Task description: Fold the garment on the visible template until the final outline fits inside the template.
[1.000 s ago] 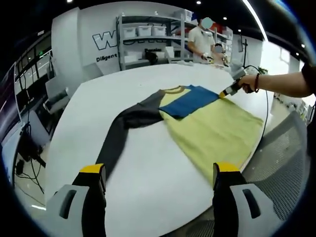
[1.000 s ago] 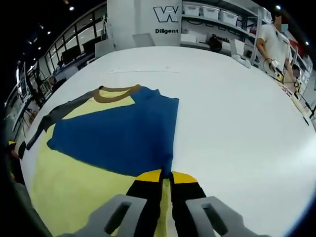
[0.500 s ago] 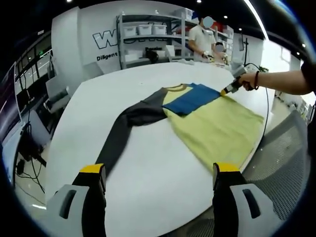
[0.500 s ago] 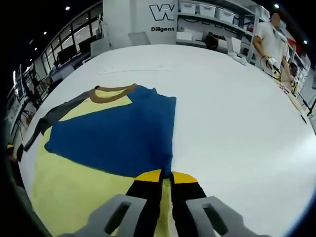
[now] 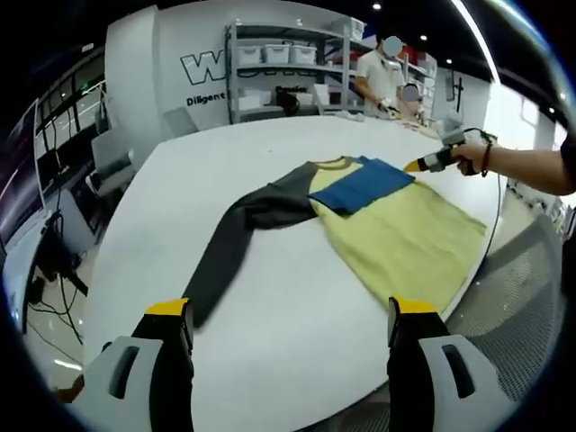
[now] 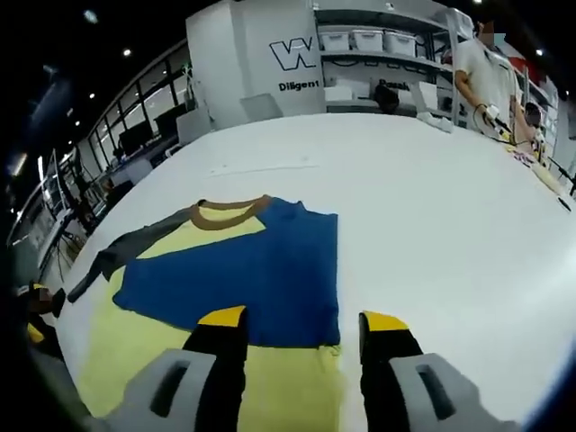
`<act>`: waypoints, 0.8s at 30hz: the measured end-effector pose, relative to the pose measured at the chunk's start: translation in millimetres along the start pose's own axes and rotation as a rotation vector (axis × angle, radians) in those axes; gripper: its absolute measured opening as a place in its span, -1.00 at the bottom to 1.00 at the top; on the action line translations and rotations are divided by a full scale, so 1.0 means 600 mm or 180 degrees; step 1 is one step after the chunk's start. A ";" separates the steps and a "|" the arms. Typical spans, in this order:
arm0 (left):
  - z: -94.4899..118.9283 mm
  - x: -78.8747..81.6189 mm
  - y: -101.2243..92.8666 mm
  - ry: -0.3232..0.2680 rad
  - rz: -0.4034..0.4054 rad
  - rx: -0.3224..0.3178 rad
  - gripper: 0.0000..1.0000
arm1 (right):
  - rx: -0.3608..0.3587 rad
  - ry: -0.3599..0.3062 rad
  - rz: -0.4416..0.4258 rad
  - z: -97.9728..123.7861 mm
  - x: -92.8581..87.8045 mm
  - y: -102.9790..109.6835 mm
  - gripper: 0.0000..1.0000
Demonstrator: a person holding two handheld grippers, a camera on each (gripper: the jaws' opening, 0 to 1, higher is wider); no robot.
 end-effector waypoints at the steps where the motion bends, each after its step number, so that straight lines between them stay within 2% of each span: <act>1: 0.000 0.001 0.003 0.0005 -0.0002 0.0014 0.69 | 0.0031 0.0003 -0.0006 0.001 0.000 0.006 0.19; 6: -0.002 0.002 0.015 0.0022 0.0119 0.0044 0.69 | 0.0169 -0.0022 0.0063 0.004 0.001 0.027 0.55; 9: -0.004 0.002 0.025 0.0047 0.0276 0.0066 0.69 | 0.0290 -0.0050 0.0095 0.009 0.001 0.044 0.68; 12: -0.008 -0.001 0.030 0.0077 0.0281 0.0074 0.69 | 0.0348 -0.0064 0.0172 0.013 0.000 0.056 0.86; 17: -0.016 -0.011 0.041 0.0172 0.0280 0.0105 0.66 | 0.0481 -0.0091 0.0224 0.023 -0.002 0.074 0.98; 19: -0.020 -0.018 0.046 0.0245 0.0384 0.0110 0.65 | 0.0505 -0.0099 0.0260 0.027 -0.002 0.078 0.98; 22: -0.024 -0.021 0.049 0.0249 0.0474 0.0040 0.59 | 0.0540 -0.0116 0.0286 0.038 -0.002 0.087 0.98; 24: -0.028 -0.026 0.055 0.0261 0.0560 0.0066 0.55 | 0.0564 -0.0130 0.0310 0.043 -0.002 0.091 0.98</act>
Point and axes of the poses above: the point that each gripper's makers call its tool centre point, and the gripper's own axes: z roughly backward along the fingers, y roughly to its left, x roughly out of its top, the point moved 7 cm from there along z, roughly backward along the fingers, and after that the axes turned 5 degrees about x, right-handed, at the moved point
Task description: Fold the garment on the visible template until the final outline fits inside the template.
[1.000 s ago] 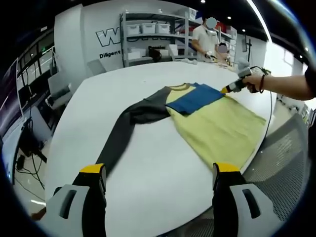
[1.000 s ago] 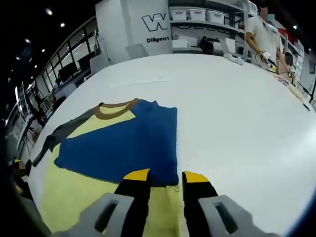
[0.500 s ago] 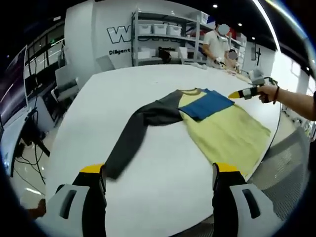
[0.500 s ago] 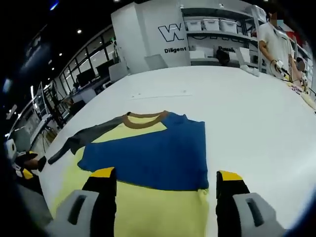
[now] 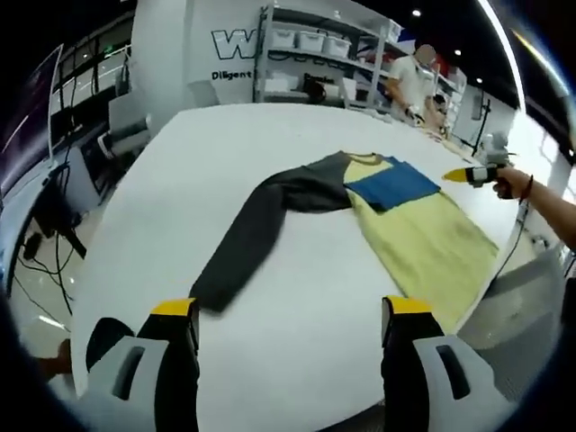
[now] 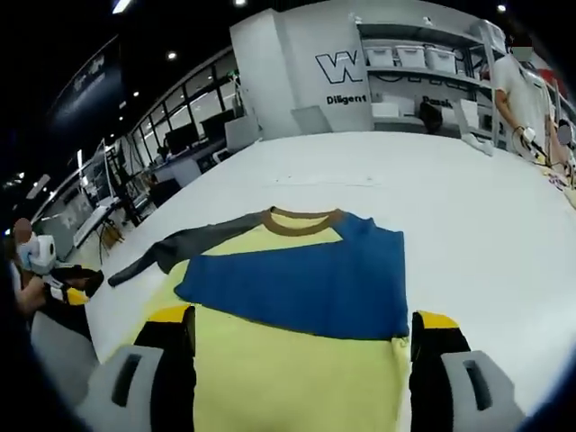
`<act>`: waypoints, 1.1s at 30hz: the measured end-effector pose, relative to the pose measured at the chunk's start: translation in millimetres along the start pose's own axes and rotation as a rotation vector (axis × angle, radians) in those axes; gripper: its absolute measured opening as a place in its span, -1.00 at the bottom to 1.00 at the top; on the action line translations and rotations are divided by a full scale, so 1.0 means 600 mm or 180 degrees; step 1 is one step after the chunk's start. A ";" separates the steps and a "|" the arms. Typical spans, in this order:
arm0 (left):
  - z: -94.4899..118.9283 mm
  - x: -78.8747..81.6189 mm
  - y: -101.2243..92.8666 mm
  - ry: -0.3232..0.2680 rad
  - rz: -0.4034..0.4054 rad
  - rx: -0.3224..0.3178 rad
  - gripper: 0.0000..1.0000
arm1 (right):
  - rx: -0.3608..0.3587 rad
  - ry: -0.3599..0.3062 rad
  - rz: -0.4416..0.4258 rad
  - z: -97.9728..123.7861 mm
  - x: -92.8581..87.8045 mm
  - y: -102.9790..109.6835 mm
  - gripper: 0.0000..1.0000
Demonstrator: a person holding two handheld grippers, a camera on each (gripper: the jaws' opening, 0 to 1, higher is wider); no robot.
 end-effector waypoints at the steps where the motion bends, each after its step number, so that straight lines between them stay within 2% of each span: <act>1: -0.002 -0.002 0.003 0.0031 0.0042 0.0014 0.55 | 0.0024 -0.0024 0.0027 0.004 0.002 0.004 0.98; 7: -0.017 -0.007 0.016 0.0087 0.0157 0.0036 0.51 | 0.0088 -0.0048 0.0112 0.016 0.007 0.021 0.98; 11: -0.028 -0.010 0.031 0.0114 0.0239 0.0103 0.46 | 0.0207 -0.0025 0.0176 0.022 0.008 0.040 0.98; 15: -0.038 -0.012 0.039 0.0091 0.0510 0.0072 0.46 | 0.0283 -0.0005 0.0247 0.027 0.005 0.056 0.98; 19: -0.048 -0.013 0.043 0.0094 0.0664 0.0007 0.46 | 0.0343 -0.0028 0.0263 0.037 0.004 0.069 0.98; 23: -0.053 -0.011 0.046 0.0075 0.0748 0.0000 0.38 | 0.0397 -0.0023 0.0278 0.045 -0.003 0.069 0.98; 27: -0.060 -0.013 0.050 0.0064 0.1061 0.0052 0.23 | 0.0411 -0.0035 0.0264 0.054 -0.008 0.059 0.98; 33: -0.066 -0.018 0.056 0.0082 0.1109 0.0066 0.06 | 0.0382 -0.0013 0.0279 0.064 -0.018 0.063 0.98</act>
Point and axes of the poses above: the point that each gripper's makers call its tool centre point, and the gripper's own axes: z roughly backward along the fingers, y roughly to its left, x roughly out of its top, the point moved 7 cm from there along z, roughly backward along the fingers, and after that the axes turned 5 degrees about x, right-handed, at the moved point
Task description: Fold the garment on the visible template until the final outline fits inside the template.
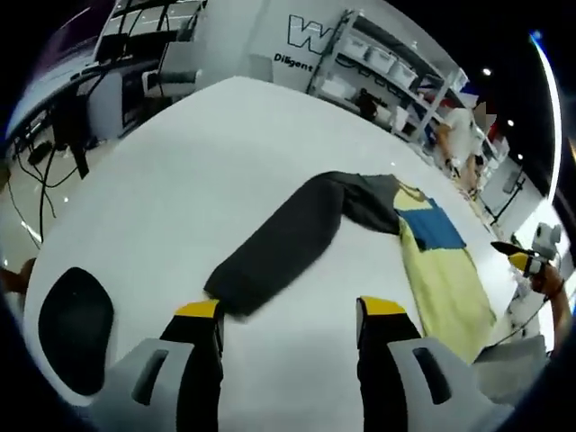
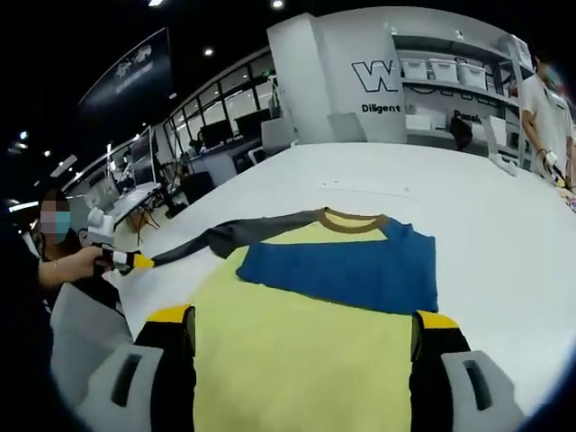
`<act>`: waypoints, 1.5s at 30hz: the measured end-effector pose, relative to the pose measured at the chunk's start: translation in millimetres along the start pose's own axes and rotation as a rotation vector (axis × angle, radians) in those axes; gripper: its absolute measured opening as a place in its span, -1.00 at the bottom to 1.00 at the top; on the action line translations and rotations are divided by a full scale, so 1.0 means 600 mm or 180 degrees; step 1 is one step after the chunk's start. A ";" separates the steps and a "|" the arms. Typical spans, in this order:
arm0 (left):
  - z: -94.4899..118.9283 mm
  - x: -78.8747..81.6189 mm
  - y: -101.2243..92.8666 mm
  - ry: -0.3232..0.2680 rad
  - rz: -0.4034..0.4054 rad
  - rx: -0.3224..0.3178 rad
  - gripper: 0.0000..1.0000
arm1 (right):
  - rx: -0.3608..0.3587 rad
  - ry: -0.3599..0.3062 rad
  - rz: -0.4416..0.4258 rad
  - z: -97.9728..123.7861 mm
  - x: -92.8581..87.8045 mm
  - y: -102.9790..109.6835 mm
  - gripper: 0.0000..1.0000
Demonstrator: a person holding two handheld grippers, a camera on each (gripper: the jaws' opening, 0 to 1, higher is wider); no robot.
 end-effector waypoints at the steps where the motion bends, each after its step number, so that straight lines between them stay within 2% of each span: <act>1: -0.001 0.001 0.002 -0.0028 0.0020 -0.0002 0.02 | -0.0007 0.0002 0.0004 0.001 -0.001 0.001 0.98; 4: -0.005 0.002 0.013 -0.0114 0.0299 -0.0012 -0.18 | -0.0010 0.0038 0.0052 0.003 -0.007 0.012 0.98; 9: -0.007 0.000 0.021 -0.0091 0.0150 0.0063 -0.47 | 0.0011 0.0132 0.0084 0.006 -0.019 0.025 0.98; 14: -0.009 0.003 0.031 -0.0146 0.0240 0.0031 -0.95 | 0.0047 0.0242 0.0127 0.011 -0.029 0.026 0.98; 15: -0.010 0.004 0.031 -0.0156 0.0288 0.0039 -0.98 | 0.0040 0.0261 0.0132 0.012 -0.031 0.026 0.98; 18: -0.009 0.007 0.030 -0.0174 0.0267 0.0075 -1.00 | 0.0034 0.0282 0.0136 0.014 -0.034 0.027 0.98; 22: -0.006 0.026 0.031 -0.0242 0.0107 0.0123 -1.00 | 0.0066 0.0306 0.0135 0.017 -0.037 0.033 0.98; 25: -0.008 0.052 0.041 -0.0243 -0.0001 0.0204 -1.00 | 0.0065 0.0328 0.0138 0.017 -0.039 0.034 0.98; 28: -0.008 0.075 0.048 -0.0306 0.0030 0.0223 -1.00 | 0.0058 0.0333 0.0151 0.017 -0.038 0.036 0.98; 35: -0.012 0.114 0.070 -0.0360 -0.0026 0.0372 -1.00 | 0.0037 0.0359 0.0148 0.018 -0.040 0.035 0.98; 45: -0.015 0.136 0.097 -0.0373 -0.0017 0.0478 -1.00 | 0.0007 0.0398 0.0125 0.018 -0.042 0.034 0.98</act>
Point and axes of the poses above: the point that each gripper's makers call its tool centre point, and the gripper's own axes: z roughly backward along the fingers, y roughly to its left, x roughly out of its top, the point moved 7 cm from there along z, roughly backward along the fingers, and after that the axes turned 5 degrees about x, right-handed, at the moved point
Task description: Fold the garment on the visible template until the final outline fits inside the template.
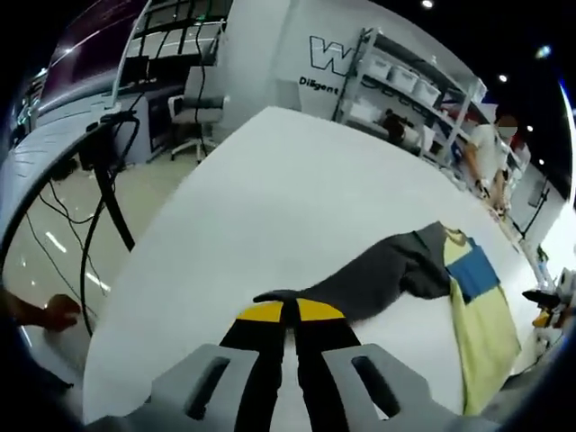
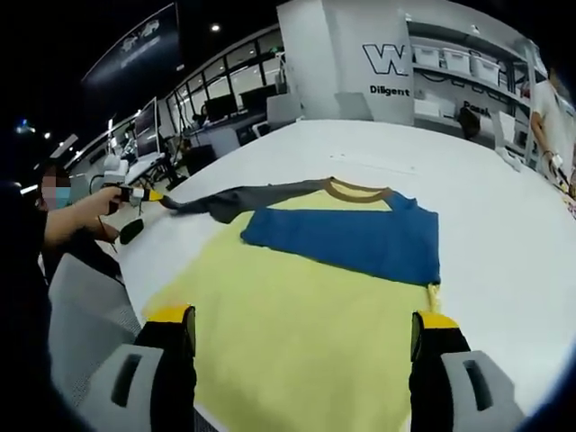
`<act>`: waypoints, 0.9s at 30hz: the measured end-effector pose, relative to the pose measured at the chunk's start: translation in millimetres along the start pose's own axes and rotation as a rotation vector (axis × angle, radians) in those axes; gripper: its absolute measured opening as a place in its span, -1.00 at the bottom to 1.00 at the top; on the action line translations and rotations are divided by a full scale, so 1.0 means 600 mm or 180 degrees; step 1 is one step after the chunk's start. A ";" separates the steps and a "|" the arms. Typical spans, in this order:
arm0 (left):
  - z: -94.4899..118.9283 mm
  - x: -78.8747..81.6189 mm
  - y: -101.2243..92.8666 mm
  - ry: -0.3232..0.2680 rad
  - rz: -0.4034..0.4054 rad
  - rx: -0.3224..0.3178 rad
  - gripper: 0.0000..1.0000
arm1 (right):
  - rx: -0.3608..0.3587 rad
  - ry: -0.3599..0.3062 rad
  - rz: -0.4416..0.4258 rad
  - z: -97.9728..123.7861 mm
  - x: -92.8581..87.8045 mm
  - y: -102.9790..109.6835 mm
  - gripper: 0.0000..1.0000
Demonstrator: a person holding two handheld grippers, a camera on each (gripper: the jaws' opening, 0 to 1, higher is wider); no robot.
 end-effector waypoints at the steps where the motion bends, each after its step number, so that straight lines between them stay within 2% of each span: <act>1: -0.007 0.007 0.013 -0.0014 0.0003 0.0012 -1.00 | -0.0002 0.0006 -0.0003 0.000 0.000 0.000 0.98; 9: -0.042 0.032 0.048 -0.0005 -0.0074 0.0092 -1.00 | -0.0018 0.0052 -0.0002 -0.001 -0.002 0.000 0.98; 17: -0.067 0.014 0.051 0.0131 -0.0066 0.0107 -1.00 | -0.0027 0.0052 -0.0019 -0.002 0.001 0.002 0.98; 25: -0.065 0.010 0.052 0.0158 -0.0071 0.0115 -0.98 | -0.0037 0.0047 -0.0024 -0.002 0.003 0.001 0.98; 27: -0.044 0.024 0.053 -0.0015 -0.0002 0.0048 -0.84 | -0.0025 0.0069 -0.0027 -0.005 0.002 -0.003 0.98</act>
Point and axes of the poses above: the point that each gripper's makers call its tool centre point, and the gripper's own axes: z roughly backward along the fingers, y roughly to its left, x roughly out of its top, the point moved 7 cm from there along z, roughly backward along the fingers, and after that the axes turned 5 degrees about x, right-handed, at the moved point
